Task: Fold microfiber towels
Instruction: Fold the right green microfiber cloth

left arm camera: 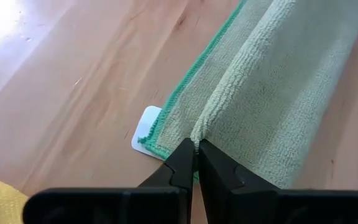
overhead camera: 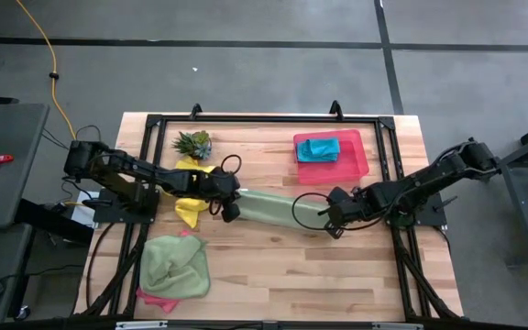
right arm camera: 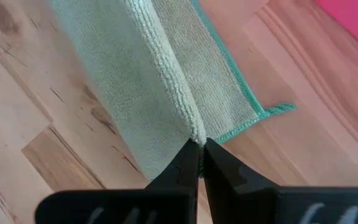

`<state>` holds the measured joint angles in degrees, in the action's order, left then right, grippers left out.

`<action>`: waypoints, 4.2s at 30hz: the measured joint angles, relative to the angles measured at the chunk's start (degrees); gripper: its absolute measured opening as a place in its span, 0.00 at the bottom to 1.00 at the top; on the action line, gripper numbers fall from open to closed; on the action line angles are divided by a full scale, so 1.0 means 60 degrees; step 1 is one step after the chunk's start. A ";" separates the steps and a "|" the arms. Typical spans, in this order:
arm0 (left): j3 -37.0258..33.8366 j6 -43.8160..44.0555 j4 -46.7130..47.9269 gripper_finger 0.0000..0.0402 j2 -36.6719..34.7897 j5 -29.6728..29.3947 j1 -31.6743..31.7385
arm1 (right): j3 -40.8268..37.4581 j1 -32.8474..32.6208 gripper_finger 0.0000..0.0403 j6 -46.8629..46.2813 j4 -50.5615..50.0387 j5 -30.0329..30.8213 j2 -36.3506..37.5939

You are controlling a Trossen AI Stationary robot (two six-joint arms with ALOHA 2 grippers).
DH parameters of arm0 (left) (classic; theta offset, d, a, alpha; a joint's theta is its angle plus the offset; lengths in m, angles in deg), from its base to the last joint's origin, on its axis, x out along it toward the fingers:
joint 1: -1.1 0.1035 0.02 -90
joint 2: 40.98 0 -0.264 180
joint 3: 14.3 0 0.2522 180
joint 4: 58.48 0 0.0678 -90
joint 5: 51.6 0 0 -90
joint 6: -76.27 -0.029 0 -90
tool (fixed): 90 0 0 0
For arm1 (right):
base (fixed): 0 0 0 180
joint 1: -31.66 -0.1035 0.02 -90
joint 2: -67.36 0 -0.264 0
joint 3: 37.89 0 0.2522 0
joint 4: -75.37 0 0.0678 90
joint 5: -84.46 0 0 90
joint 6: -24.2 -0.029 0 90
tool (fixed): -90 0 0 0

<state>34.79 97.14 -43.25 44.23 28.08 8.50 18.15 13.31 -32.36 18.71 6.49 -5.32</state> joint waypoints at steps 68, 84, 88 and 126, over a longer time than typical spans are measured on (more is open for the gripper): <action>-0.1559 0.0769 -0.2440 0.46 -0.0761 0.1171 0.0018 | -0.4895 -0.2791 0.50 -0.9437 0.5287 0.1677 0.3166; -0.1548 0.6494 -0.0765 0.36 -0.1137 0.2873 0.1046 | -0.5005 -0.2313 0.50 -0.8765 0.5707 0.1688 0.3173; -0.1548 0.6198 -0.0214 0.16 -0.1064 0.2368 0.1219 | -0.5005 -0.2313 0.50 -0.8750 0.5705 0.1685 0.3173; -0.1545 0.7173 -0.2000 0.00 0.0455 0.2479 0.0550 | -0.5005 -0.2029 0.50 -1.0791 0.5235 0.1951 0.3161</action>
<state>25.52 140.18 -55.25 46.96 42.95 11.80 -11.88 1.13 -97.10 50.12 18.19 13.64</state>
